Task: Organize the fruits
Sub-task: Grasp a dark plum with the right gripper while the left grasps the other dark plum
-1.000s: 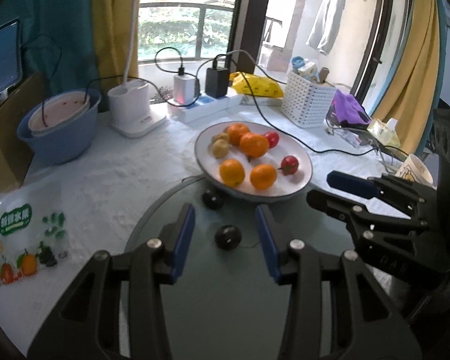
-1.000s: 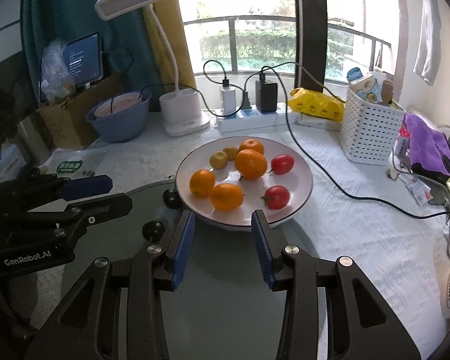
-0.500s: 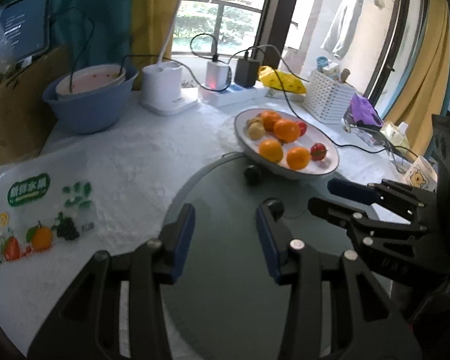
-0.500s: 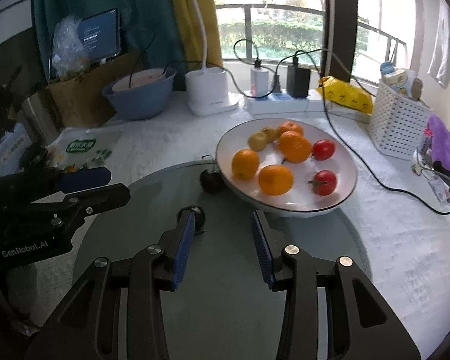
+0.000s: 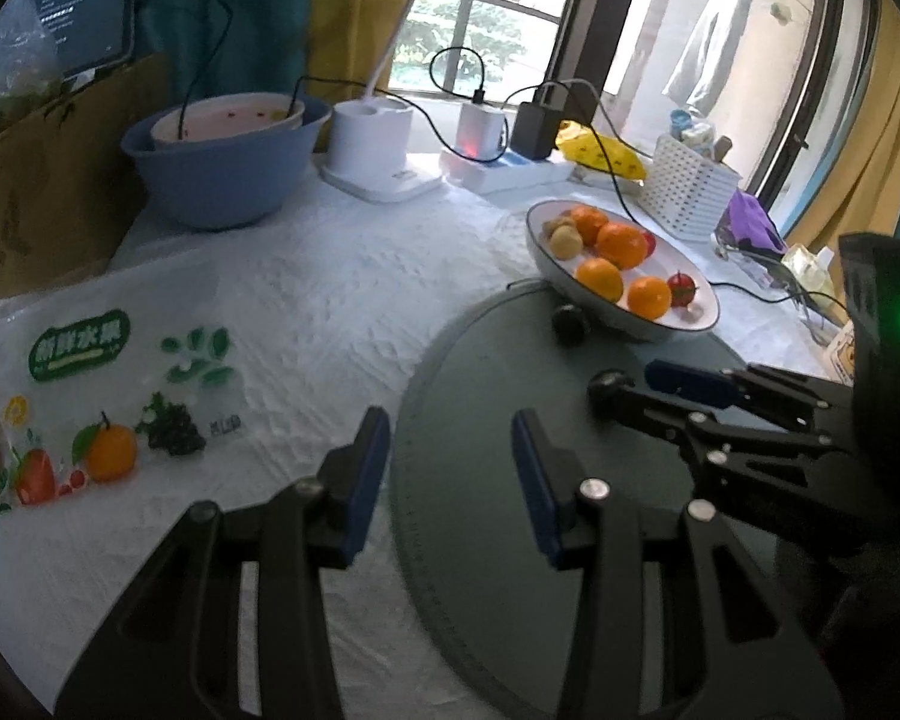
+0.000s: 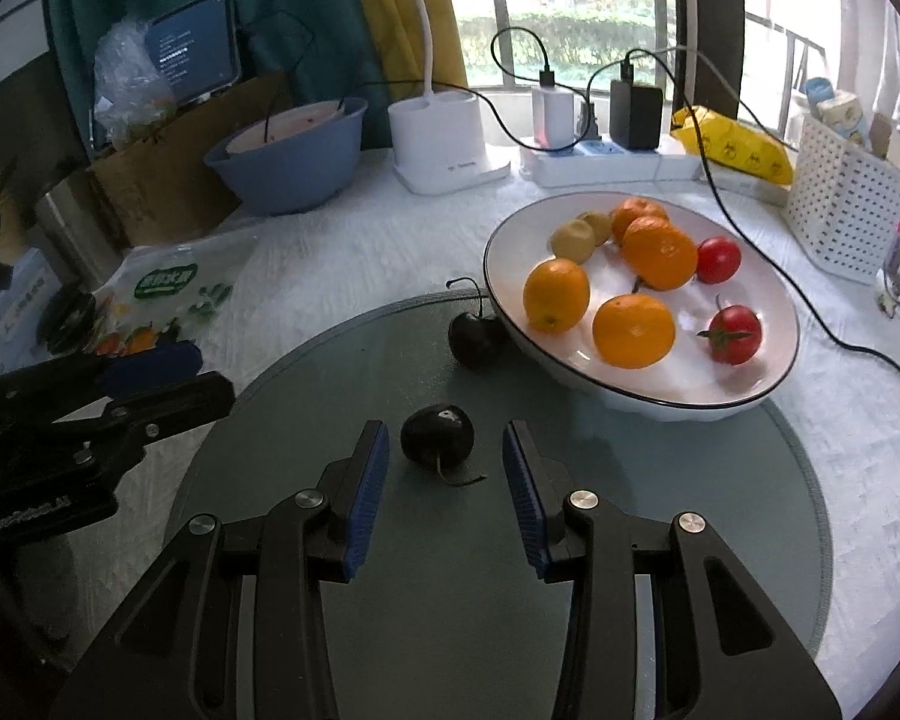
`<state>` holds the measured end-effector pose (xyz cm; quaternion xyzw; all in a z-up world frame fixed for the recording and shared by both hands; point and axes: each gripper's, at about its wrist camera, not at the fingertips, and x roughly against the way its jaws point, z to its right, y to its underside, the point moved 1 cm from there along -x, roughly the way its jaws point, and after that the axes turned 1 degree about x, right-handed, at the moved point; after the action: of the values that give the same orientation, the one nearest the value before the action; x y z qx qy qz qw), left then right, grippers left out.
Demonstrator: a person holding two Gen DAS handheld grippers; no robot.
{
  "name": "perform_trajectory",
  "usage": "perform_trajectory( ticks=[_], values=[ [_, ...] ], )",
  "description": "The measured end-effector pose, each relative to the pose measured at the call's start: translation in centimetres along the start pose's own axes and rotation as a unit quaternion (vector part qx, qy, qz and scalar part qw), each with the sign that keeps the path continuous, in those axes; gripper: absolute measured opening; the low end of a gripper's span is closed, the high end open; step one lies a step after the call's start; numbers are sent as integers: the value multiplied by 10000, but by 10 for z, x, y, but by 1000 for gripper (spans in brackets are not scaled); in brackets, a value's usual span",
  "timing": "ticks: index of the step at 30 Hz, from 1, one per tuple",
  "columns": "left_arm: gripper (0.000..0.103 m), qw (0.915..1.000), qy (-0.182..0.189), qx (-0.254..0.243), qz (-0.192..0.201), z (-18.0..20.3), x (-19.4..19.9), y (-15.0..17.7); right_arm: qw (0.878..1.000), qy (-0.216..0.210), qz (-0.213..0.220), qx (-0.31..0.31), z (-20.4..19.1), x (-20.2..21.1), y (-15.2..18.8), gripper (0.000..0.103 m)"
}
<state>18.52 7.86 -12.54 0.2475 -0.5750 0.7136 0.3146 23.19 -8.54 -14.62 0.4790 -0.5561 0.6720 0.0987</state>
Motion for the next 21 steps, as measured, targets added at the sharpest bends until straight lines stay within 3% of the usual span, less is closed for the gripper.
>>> perform_trajectory(
  ticks=[9,12,21],
  values=[
    [44,10000,-11,22,-82,-8,-7,-2,9997,-46,-222,22,-5,-21,-2,42],
    [44,9999,-11,-7,-99,-6,-9,-4,9997,-120,-217,69,-6,-21,-2,31],
    [44,9998,1,-167,-145,12,-17,-12,9997,-98,70,190,0,-3,-5,29]
  ],
)
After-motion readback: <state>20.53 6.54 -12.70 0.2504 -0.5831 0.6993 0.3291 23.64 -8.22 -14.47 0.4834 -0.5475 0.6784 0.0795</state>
